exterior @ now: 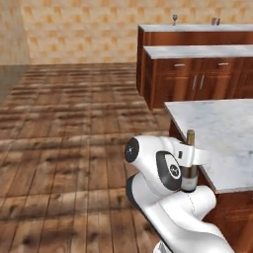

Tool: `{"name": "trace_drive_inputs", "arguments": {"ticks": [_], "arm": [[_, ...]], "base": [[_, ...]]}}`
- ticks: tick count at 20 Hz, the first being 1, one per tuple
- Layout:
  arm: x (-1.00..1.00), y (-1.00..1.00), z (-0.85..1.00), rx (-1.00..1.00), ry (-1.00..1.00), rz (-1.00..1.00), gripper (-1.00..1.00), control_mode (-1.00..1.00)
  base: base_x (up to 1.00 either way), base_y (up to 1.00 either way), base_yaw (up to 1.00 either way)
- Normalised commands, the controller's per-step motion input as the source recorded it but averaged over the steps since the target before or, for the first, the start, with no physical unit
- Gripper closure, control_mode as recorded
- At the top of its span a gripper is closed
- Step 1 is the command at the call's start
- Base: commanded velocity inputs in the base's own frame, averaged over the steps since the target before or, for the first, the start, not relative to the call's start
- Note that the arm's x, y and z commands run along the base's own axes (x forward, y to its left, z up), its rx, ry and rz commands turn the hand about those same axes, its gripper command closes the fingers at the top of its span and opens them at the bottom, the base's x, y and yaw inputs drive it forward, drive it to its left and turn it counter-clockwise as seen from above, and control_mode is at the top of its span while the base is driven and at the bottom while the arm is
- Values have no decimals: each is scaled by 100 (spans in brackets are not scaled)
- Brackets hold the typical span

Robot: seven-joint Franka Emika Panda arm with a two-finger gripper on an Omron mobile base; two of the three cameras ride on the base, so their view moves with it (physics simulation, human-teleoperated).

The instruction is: There is a wine glass and glass cup on the dining counter. Place the wine bottle next to the wine glass and the juice bottle next to the glass cup.

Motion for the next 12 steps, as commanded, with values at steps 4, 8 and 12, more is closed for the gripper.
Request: {"name": "trace_drive_inputs", "arguments": {"ticks": [4, 8, 12], "arm": [[0, 0, 0, 0, 0, 0, 100, 100], [0, 0, 0, 0, 0, 0, 100, 100], [0, 0, 0, 0, 0, 0, 100, 100]], "base": [[50, 45, 0], [38, 54, 0], [61, 49, 0]]}}
